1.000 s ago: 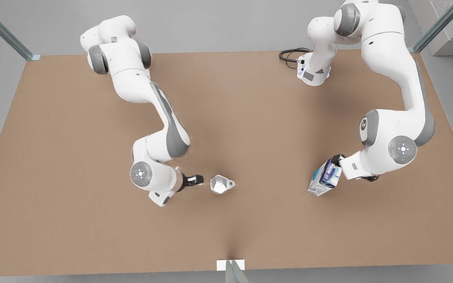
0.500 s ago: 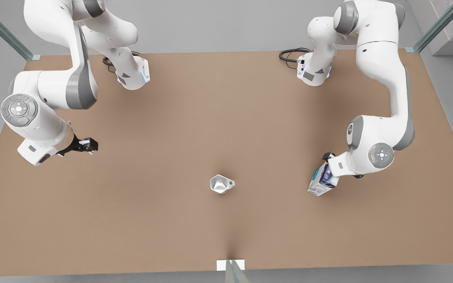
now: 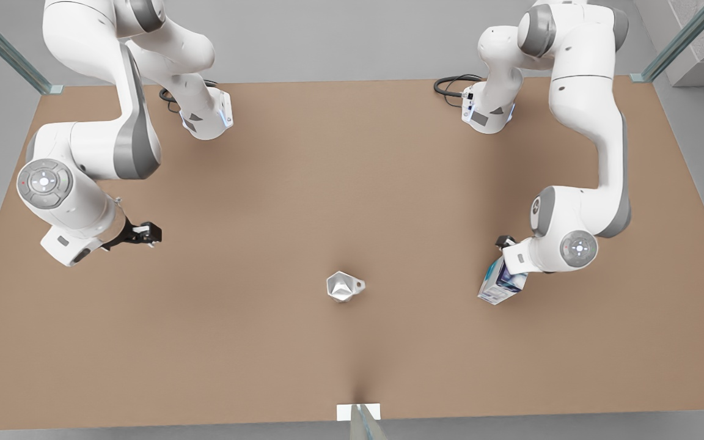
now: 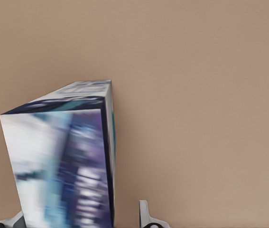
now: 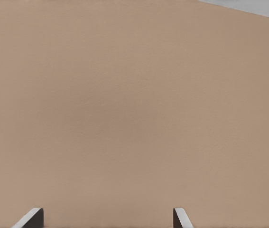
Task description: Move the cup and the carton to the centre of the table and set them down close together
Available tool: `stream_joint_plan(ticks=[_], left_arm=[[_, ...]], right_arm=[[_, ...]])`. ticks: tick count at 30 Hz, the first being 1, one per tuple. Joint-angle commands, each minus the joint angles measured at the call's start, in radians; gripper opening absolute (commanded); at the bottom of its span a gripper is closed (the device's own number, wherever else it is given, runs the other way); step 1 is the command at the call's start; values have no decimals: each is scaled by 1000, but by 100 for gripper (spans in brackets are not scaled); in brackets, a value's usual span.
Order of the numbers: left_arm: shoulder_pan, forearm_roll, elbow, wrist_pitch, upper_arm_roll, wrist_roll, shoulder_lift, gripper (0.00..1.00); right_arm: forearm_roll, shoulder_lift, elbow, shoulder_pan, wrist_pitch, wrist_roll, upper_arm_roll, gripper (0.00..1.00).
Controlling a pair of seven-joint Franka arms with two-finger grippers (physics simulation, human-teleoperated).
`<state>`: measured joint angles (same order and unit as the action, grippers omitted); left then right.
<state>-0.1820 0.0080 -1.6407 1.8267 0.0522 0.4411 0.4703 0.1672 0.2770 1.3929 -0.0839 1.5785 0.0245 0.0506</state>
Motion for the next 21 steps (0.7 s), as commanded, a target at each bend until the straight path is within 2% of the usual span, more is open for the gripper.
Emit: stream_joint_plan(ticks=[1, 11, 17, 18, 20, 21], left_arm=[[-5, 0, -2, -1, 0, -1, 2, 99], [-16, -2, -5, 9, 0, -2, 8, 99], [-16, -9, -5, 115, 0, -4, 14, 98], [-16, -10, -5, 117, 0, -5, 14, 91], [-16, -10, -5, 115, 0, -7, 11, 71], [-16, -10, -5, 115, 0, -5, 11, 68]], right_arm=[[0, 1, 0, 0, 0, 0, 0, 100], [0, 1, 2, 0, 2, 0, 0, 100], [0, -1, 0, -2, -3, -2, 0, 100], [0, 1, 0, -2, -3, -2, 0, 100], [0, 1, 0, -4, -3, 0, 0, 100], [0, 1, 0, -4, -3, -2, 0, 100]])
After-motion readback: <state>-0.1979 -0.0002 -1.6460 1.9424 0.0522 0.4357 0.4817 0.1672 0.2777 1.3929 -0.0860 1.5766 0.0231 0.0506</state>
